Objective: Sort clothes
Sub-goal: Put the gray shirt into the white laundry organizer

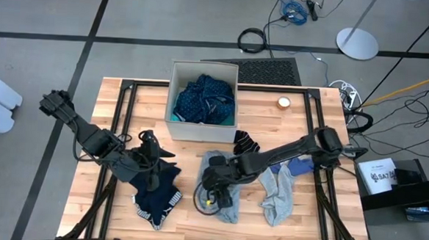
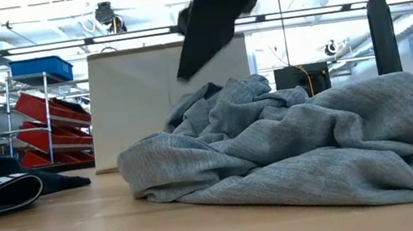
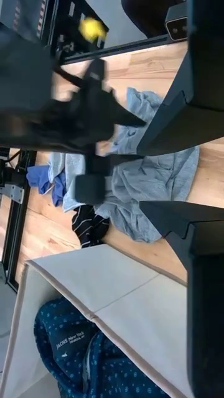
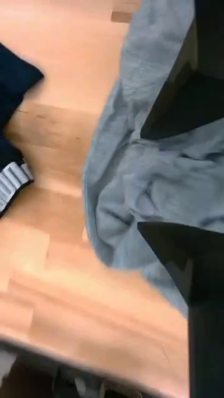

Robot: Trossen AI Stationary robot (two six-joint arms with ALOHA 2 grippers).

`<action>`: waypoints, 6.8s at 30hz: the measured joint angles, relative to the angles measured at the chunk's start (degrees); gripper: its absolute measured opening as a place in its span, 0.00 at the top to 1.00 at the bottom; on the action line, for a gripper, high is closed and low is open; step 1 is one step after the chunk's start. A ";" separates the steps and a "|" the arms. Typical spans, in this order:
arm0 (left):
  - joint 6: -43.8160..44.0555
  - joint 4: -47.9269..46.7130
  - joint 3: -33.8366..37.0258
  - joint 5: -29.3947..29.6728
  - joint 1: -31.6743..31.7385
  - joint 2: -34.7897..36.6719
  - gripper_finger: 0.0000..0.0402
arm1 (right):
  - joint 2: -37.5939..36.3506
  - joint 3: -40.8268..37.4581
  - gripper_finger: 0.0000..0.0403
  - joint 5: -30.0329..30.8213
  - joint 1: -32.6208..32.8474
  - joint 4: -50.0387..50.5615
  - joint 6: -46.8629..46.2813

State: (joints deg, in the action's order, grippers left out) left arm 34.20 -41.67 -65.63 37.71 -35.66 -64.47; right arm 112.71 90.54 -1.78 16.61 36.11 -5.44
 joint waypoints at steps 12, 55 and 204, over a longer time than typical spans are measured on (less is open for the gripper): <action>14.09 13.53 14.38 1.66 0.00 -0.02 0.66 | -17.64 0.04 0.41 17.09 6.37 12.13 -6.38; 6.00 36.50 18.67 -19.92 16.76 -23.41 0.24 | -24.90 0.13 0.42 45.29 22.90 37.11 -25.39; -31.22 37.12 9.12 -31.99 61.46 -22.13 0.96 | -24.86 -1.97 0.42 45.71 20.87 31.81 -20.43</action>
State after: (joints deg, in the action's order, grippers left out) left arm 2.98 -4.55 -56.51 5.73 25.80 -86.60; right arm 87.85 88.58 43.92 37.47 67.92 -25.87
